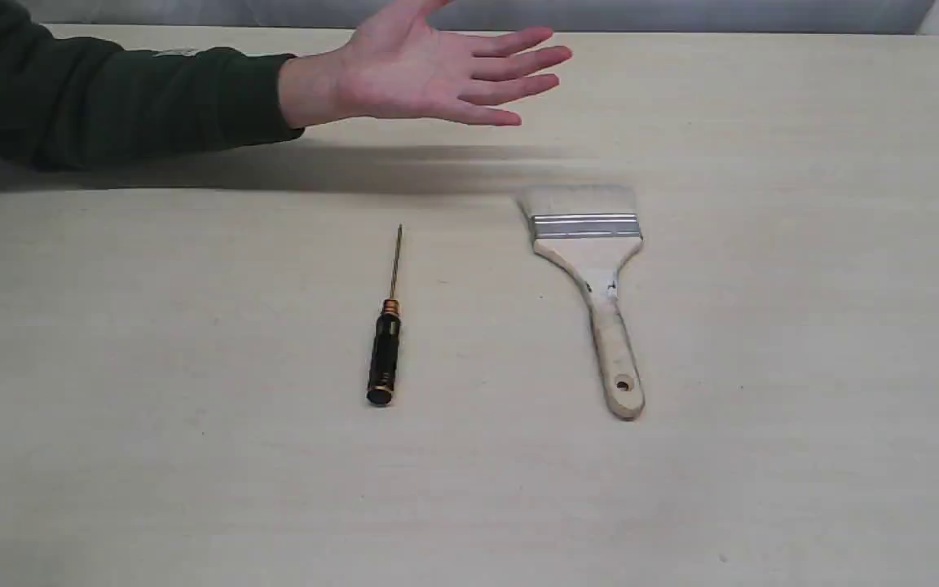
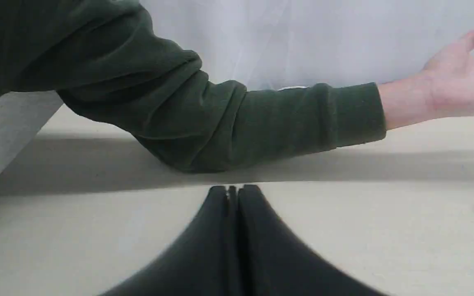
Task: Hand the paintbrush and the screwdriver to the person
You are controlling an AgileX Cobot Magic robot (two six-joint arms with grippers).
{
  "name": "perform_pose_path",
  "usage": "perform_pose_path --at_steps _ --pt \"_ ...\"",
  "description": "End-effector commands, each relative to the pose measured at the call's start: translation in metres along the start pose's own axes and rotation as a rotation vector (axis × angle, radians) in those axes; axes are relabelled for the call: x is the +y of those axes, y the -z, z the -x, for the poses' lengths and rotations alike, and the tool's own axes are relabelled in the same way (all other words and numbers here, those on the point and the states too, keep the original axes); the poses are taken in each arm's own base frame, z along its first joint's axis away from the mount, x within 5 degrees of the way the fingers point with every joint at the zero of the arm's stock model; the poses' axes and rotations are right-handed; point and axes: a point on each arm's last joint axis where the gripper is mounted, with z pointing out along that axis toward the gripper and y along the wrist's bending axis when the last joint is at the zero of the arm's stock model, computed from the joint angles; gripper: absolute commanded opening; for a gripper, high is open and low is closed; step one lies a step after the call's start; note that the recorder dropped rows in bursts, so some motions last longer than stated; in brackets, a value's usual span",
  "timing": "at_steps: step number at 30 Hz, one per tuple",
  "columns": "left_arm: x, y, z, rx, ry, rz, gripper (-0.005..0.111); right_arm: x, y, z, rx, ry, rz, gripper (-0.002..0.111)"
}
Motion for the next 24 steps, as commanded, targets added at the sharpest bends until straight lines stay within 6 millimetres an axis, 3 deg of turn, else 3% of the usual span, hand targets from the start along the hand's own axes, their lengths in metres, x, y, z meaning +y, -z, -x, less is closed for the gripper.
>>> perform_pose_path --at_steps 1,9,24 --pt "-0.0005 0.0 0.0004 -0.011 0.002 -0.008 0.0 -0.0006 0.0009 0.0072 -0.09 -0.058 -0.006 0.004" --pt "-0.0005 0.0 0.0004 -0.011 0.002 -0.008 0.0 -0.0033 0.0012 0.0096 -0.121 -0.284 -0.022 0.004" --pt "-0.0005 0.0 0.0003 -0.01 0.004 -0.008 0.0 -0.0023 0.0011 0.0108 -0.093 -0.41 -0.009 0.004"
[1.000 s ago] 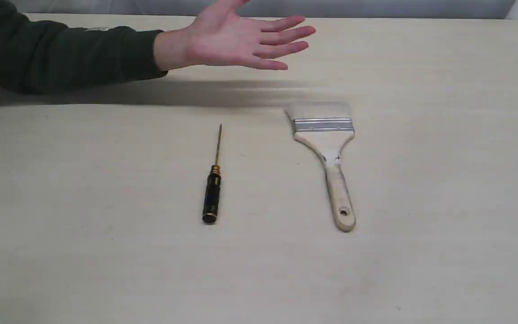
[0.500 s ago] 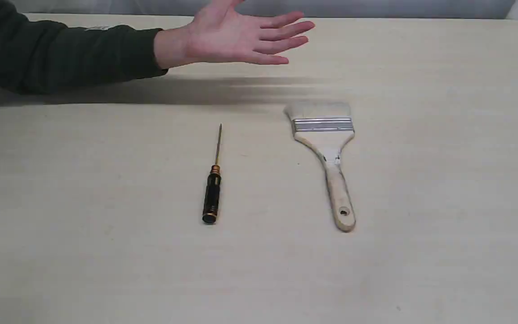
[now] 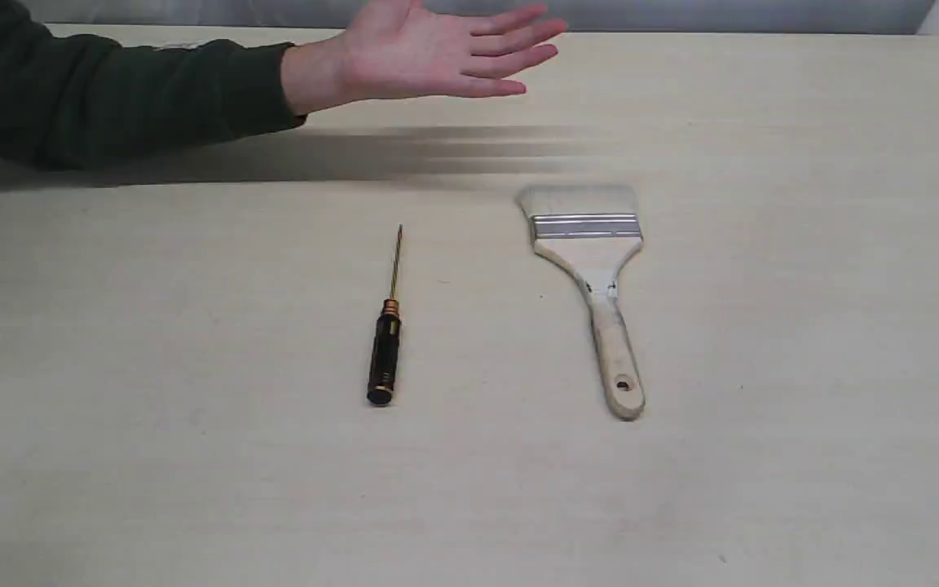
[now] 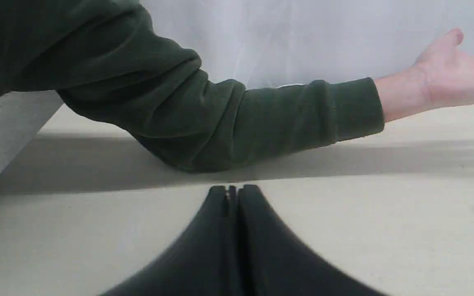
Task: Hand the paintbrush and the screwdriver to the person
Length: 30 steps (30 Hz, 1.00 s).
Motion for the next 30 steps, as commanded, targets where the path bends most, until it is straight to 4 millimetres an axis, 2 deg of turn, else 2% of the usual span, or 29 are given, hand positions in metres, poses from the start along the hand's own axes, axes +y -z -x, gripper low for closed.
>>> perform_pose_path --at_steps 1,6,9,12,16,19,22,26,30 --pt "-0.001 0.0 0.0 -0.01 0.004 -0.008 0.0 0.004 0.0 0.007 0.009 0.014 0.005 0.004" --pt "-0.001 0.0 0.0 -0.01 0.004 -0.008 0.0 0.018 -0.011 0.037 0.033 0.015 0.005 0.004" --pt "-0.001 0.0 0.0 -0.01 0.004 -0.008 0.0 0.028 -0.028 0.056 0.104 0.021 -0.013 0.004" --pt "-0.001 0.0 0.0 -0.01 0.004 -0.008 0.0 0.036 -0.054 0.071 0.224 0.088 -0.038 0.004" --pt "-0.001 0.0 0.0 -0.01 0.004 -0.008 0.0 0.042 -0.092 0.075 0.405 0.151 -0.059 0.004" --pt "0.0 0.0 0.001 -0.013 0.003 -0.008 0.0 0.05 -0.124 0.069 0.542 0.189 -0.005 0.004" --pt "0.0 0.0 0.0 -0.011 0.0 -0.007 0.0 0.064 -0.155 0.053 0.645 0.229 0.088 0.004" --pt "0.0 0.0 0.0 -0.011 0.0 -0.007 0.0 0.088 -0.192 0.026 0.766 0.266 0.176 0.004" --pt "0.0 0.0 0.0 -0.011 0.0 -0.007 0.0 0.102 -0.226 -0.004 0.902 0.317 0.206 0.004"
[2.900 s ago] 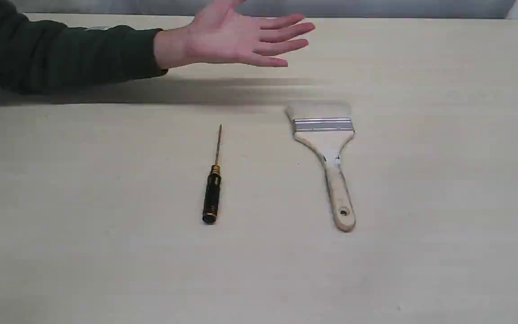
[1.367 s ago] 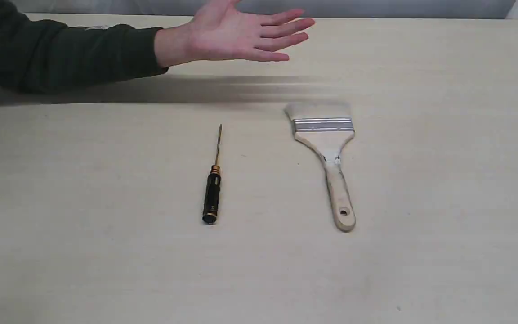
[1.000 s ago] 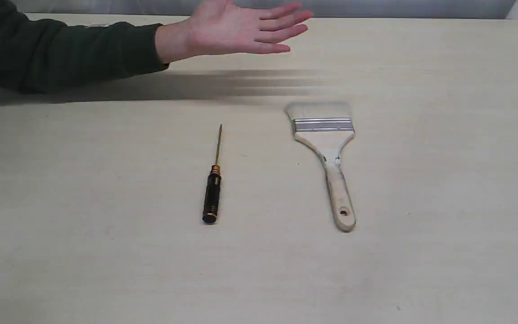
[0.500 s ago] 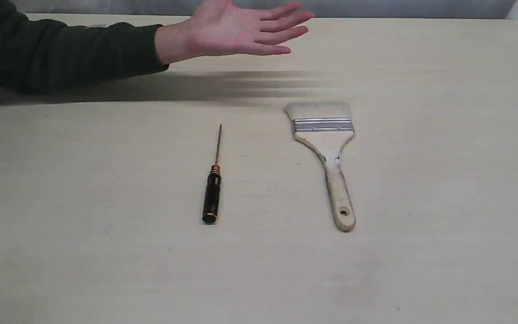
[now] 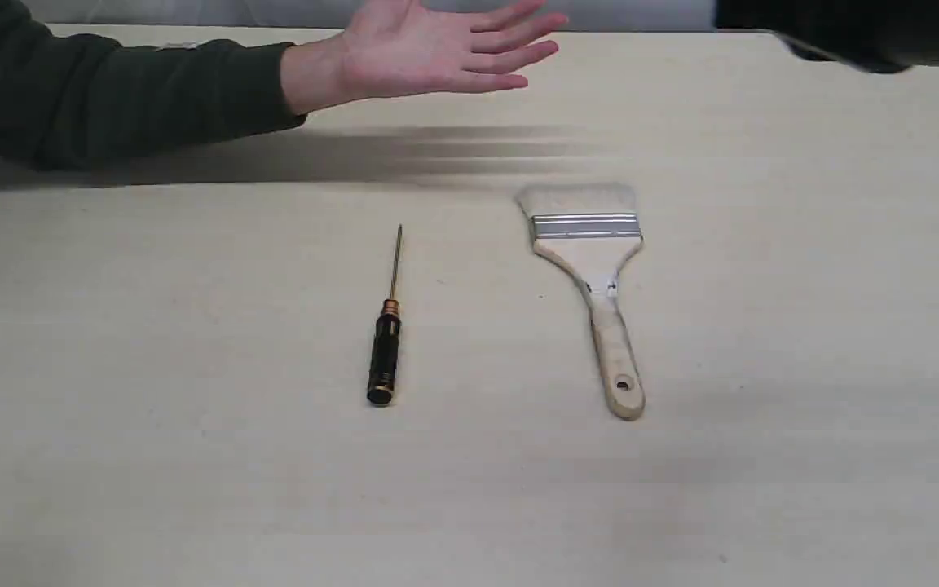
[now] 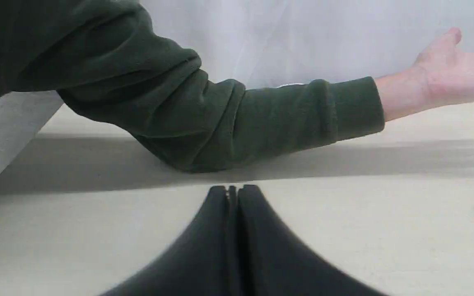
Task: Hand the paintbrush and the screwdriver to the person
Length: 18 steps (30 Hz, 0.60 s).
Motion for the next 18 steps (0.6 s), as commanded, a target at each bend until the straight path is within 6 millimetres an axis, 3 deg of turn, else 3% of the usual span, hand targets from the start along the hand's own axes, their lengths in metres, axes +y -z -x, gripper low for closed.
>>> perform_pose_path --at_steps 1,9,18 --pt "0.0 0.0 0.0 -0.011 0.0 -0.007 0.0 0.003 -0.032 0.004 0.102 0.045 0.001 0.004" --pt "0.0 0.0 0.0 -0.011 0.0 -0.007 0.0 -0.012 -0.085 -0.008 0.243 0.104 -0.122 0.004" --pt "-0.001 0.0 0.0 -0.008 0.006 -0.008 0.0 -0.022 -0.134 -0.04 0.481 0.13 -0.144 0.004"
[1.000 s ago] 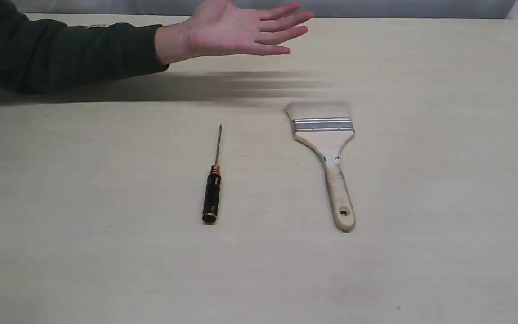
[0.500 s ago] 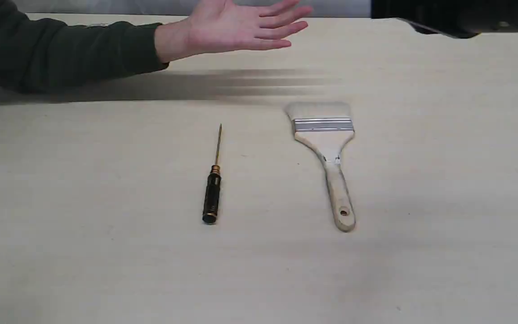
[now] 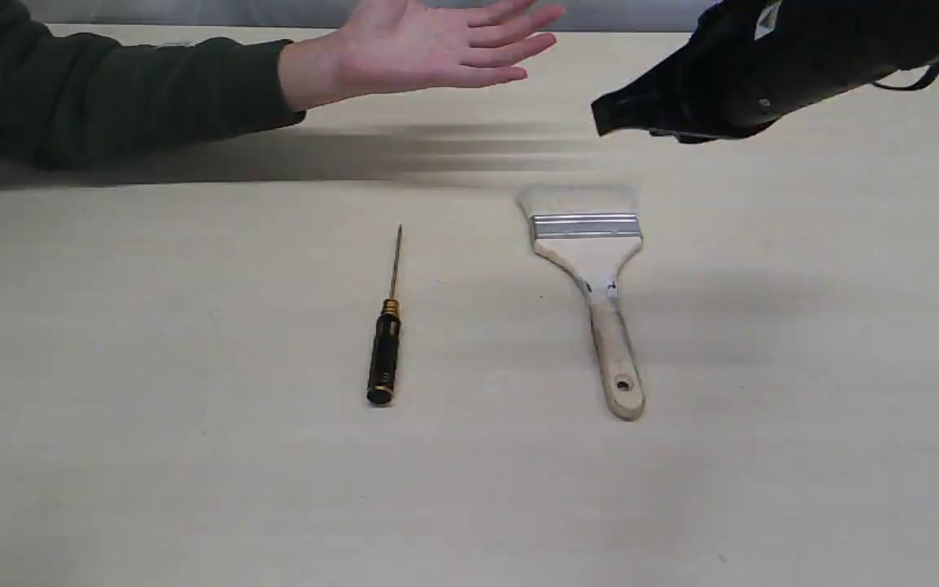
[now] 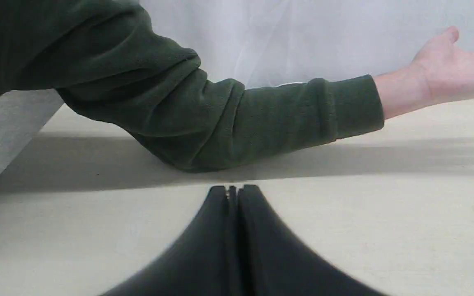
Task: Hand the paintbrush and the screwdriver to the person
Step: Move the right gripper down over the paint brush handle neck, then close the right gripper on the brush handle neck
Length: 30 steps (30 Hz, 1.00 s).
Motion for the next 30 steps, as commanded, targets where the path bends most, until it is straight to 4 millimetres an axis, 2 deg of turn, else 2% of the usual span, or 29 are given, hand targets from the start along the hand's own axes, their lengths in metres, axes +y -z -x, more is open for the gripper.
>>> perform_pose_path --at_steps 1,4,6,10,12,21,30 --pt "-0.001 0.0 0.0 -0.008 0.006 -0.008 0.0 0.0 -0.019 -0.006 0.087 0.032 -0.013 0.004" --pt "-0.001 0.0 0.0 -0.01 0.006 -0.008 0.0 0.0 -0.031 -0.011 0.125 0.029 -0.007 0.009" --pt "-0.001 0.0 0.0 -0.01 0.006 -0.008 0.0 0.003 -0.037 -0.013 0.143 0.021 0.018 0.018" --pt "-0.001 0.0 0.0 -0.01 0.006 -0.008 0.0 0.01 -0.043 -0.017 0.182 -0.011 0.099 0.044" --pt "-0.001 0.0 0.0 -0.01 0.006 -0.008 0.0 0.012 -0.045 -0.02 0.203 -0.033 0.113 0.052" --pt "-0.001 0.0 0.0 -0.01 0.006 -0.008 0.0 0.014 -0.066 -0.036 0.346 -0.059 0.126 0.053" --pt "0.0 0.0 0.001 -0.013 0.001 -0.008 0.0 0.015 -0.085 -0.048 0.409 -0.08 0.128 0.053"
